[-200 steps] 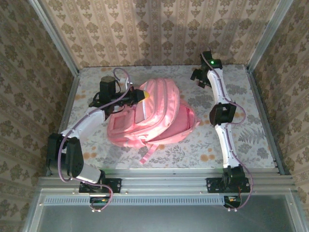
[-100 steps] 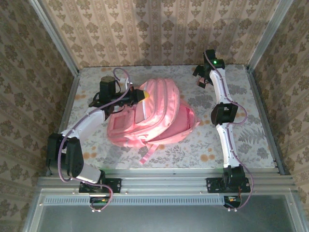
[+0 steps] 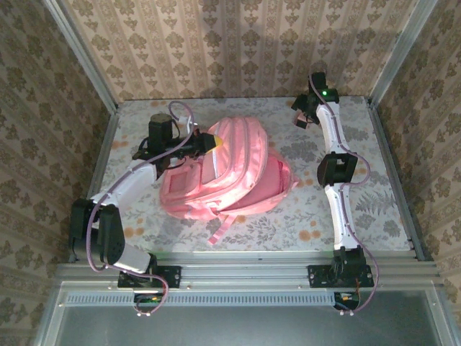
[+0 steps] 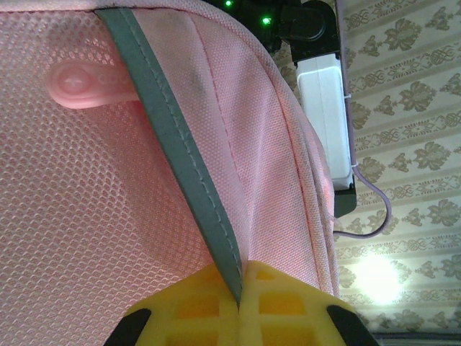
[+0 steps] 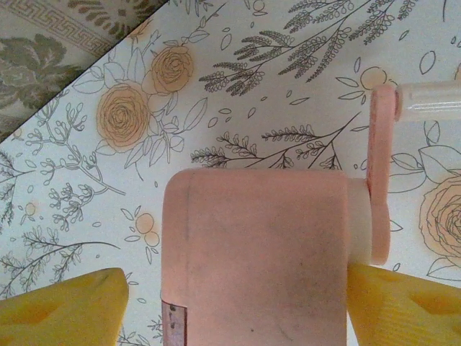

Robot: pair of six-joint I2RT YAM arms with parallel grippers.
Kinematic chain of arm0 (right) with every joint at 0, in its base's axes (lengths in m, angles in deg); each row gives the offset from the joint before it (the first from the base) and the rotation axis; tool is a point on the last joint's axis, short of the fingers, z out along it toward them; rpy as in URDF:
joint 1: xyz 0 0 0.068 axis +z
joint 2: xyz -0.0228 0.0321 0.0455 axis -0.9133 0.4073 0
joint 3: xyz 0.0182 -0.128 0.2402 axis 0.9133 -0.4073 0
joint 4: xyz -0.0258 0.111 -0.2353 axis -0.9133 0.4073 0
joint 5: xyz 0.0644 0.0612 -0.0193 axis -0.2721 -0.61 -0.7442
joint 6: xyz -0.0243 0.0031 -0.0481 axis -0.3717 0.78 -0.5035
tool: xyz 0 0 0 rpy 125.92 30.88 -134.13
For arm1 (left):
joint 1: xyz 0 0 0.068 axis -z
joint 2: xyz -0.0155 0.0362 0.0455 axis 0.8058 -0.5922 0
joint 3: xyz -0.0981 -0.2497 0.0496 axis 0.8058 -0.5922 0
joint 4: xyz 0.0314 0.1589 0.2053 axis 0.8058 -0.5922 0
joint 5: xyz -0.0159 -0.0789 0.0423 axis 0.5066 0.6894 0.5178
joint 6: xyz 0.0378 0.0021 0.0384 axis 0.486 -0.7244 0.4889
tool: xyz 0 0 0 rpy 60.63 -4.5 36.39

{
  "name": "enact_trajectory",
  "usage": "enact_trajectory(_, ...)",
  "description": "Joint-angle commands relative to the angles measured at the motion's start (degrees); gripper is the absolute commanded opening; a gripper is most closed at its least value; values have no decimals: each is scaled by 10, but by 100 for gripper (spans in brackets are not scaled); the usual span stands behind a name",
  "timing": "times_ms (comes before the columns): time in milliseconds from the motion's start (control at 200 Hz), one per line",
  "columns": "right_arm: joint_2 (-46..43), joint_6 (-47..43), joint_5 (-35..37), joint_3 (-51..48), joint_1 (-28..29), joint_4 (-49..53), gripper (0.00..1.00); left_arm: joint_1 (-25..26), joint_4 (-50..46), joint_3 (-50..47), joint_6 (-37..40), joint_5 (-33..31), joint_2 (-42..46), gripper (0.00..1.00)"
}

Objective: Pack the student bag

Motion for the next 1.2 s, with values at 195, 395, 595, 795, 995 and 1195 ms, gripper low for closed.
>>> enact_trajectory(195,-4,-24,8,-6,3,63,66,-10,7,5,-1,-3,7,0)
enact_trajectory(395,-36,-52,28,-6,7,82,62,-12,6,5,0,-3,13,0)
enact_trajectory(595,-45,-82,53,27,10,162,61,-17,6,5,0,-5,22,0)
enact_trajectory(795,-42,-110,77,64,26,242,58,-21,8,4,-3,-6,27,0)
enact_trajectory(995,-82,-99,100,64,39,244,68,-22,7,4,-2,-8,31,0)
enact_trajectory(1195,-96,-115,76,64,48,209,95,-28,6,4,-1,-9,33,0)
